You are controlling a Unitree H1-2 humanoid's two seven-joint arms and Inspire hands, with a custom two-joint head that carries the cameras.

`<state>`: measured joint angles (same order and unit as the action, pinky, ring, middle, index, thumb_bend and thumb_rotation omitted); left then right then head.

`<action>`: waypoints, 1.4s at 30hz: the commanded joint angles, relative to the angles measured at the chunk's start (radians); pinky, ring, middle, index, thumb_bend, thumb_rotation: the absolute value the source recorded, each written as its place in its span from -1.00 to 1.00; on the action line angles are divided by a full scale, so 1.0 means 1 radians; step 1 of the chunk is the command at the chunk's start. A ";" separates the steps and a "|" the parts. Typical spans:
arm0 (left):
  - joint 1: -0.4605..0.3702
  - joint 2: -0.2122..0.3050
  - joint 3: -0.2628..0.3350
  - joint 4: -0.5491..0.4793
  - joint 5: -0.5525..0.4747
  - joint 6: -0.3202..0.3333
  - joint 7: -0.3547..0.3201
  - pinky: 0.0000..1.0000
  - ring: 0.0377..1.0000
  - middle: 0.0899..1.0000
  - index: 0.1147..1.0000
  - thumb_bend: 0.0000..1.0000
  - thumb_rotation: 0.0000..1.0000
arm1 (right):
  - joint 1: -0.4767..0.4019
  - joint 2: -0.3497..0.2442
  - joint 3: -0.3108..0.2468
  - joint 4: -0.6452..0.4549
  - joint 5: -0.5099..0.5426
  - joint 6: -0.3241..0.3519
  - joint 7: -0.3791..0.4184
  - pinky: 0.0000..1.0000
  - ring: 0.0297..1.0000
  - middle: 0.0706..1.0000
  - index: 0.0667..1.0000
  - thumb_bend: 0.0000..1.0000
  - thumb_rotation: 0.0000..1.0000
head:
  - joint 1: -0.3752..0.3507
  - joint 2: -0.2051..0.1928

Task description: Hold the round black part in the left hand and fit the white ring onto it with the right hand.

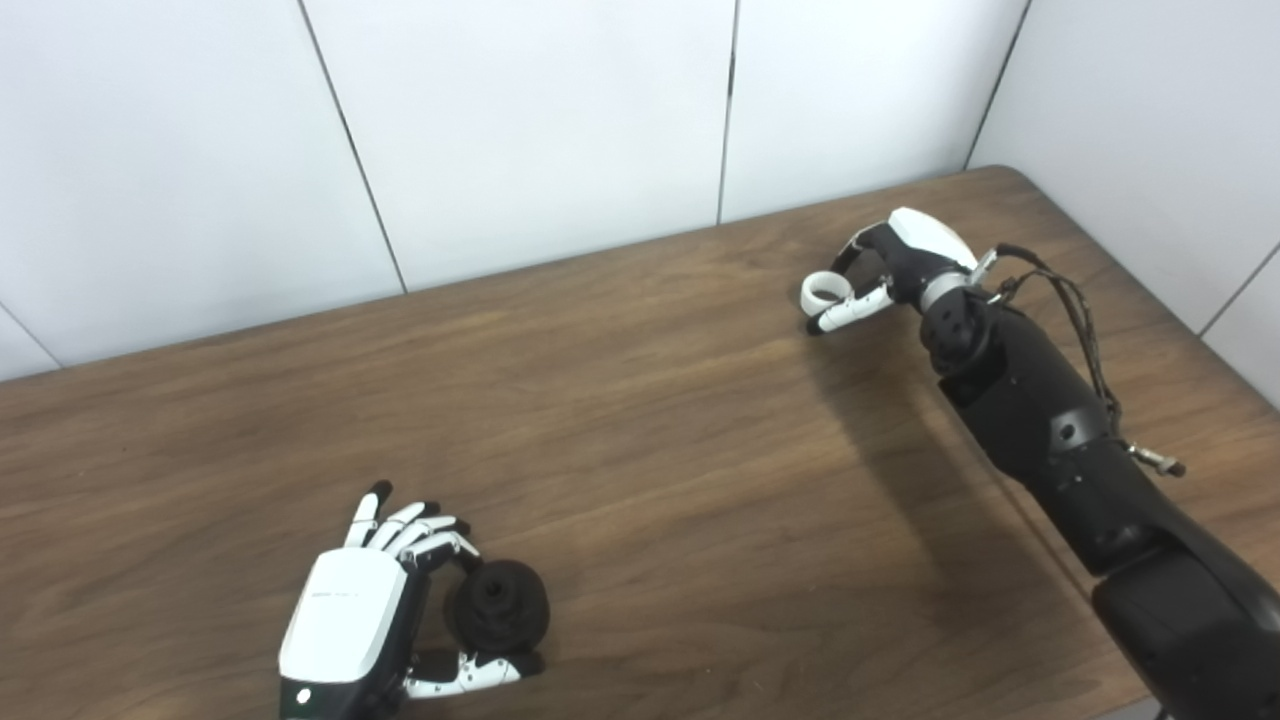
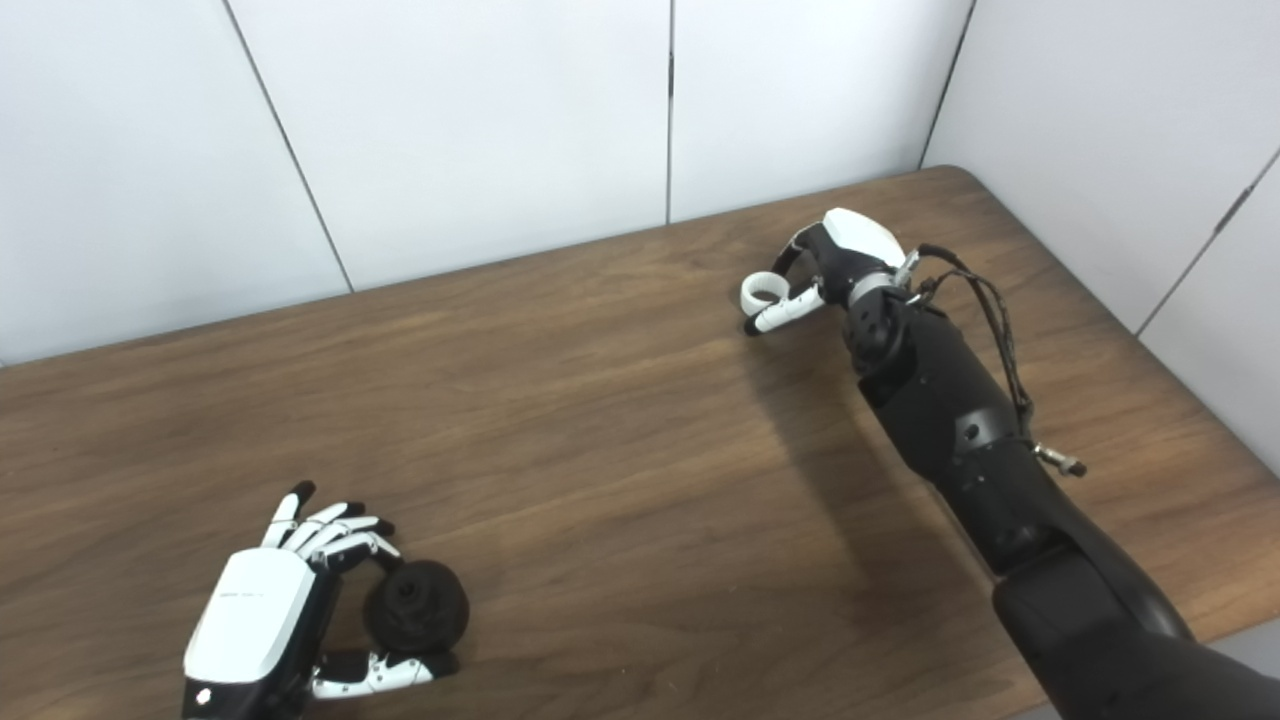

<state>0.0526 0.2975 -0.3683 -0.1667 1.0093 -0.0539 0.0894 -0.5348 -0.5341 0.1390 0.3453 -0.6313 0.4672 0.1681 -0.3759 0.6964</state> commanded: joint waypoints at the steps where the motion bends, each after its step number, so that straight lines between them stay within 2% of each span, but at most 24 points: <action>1: 0.020 0.032 0.007 0.015 0.025 0.018 -0.033 1.00 0.67 0.43 -0.17 0.05 -0.89 | -0.036 -0.026 -0.019 -0.036 0.001 0.001 -0.008 1.00 1.00 0.78 0.15 0.71 -0.43 | -0.001 0.001; 7: 0.021 0.034 0.008 0.015 0.023 0.017 -0.033 1.00 0.67 0.43 -0.17 0.05 -0.89 | -0.031 -0.013 -0.029 -0.043 0.002 0.002 -0.015 1.00 1.00 0.74 0.07 0.68 -0.49 | -0.003 0.003; 8: 0.021 0.034 0.008 0.015 0.024 0.018 -0.034 1.00 0.67 0.42 -0.17 0.05 -0.89 | -0.031 -0.011 -0.031 -0.042 0.001 0.002 -0.017 1.00 1.00 0.73 -0.01 0.37 -0.59 | -0.003 0.003; 9: 0.022 0.033 0.008 0.015 0.025 0.019 -0.034 1.00 0.67 0.42 -0.17 0.05 -0.89 | -0.030 -0.008 -0.032 -0.043 0.003 0.001 -0.022 1.00 1.00 0.72 -0.06 0.18 -0.65 | -0.003 0.003; 11: 0.021 0.033 0.008 0.015 0.027 0.020 -0.035 1.00 0.67 0.42 -0.17 0.05 -0.89 | -0.028 -0.003 -0.035 -0.046 0.008 0.001 -0.030 1.00 1.00 0.69 -0.09 0.08 -0.69 | -0.003 0.003; 23: 0.024 0.027 0.010 0.001 0.025 0.023 -0.047 1.00 0.68 0.43 -0.17 0.05 -0.89 | -0.012 0.007 -0.039 -0.052 0.030 -0.014 -0.066 1.00 0.98 0.61 -0.10 0.05 -0.74 | 0.008 0.007; 33: 0.026 0.027 0.009 0.003 0.030 0.022 -0.045 1.00 0.68 0.43 -0.17 0.05 -0.89 | -0.001 -0.003 -0.037 -0.073 0.036 -0.005 -0.048 1.00 1.00 0.65 -0.10 0.05 -0.74 | 0.016 0.005; 42: 0.026 0.021 0.004 0.004 0.038 0.024 -0.043 1.00 0.67 0.43 -0.17 0.05 -0.89 | 0.018 -0.018 -0.023 -0.203 0.022 -0.002 0.016 1.00 1.00 0.69 -0.10 0.05 -0.73 | 0.034 0.007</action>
<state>0.0552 0.2971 -0.3651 -0.1766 1.0128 -0.0524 0.0742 -0.4813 -0.5138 0.1186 0.1859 -0.5985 0.4678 0.1779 -0.3406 0.7025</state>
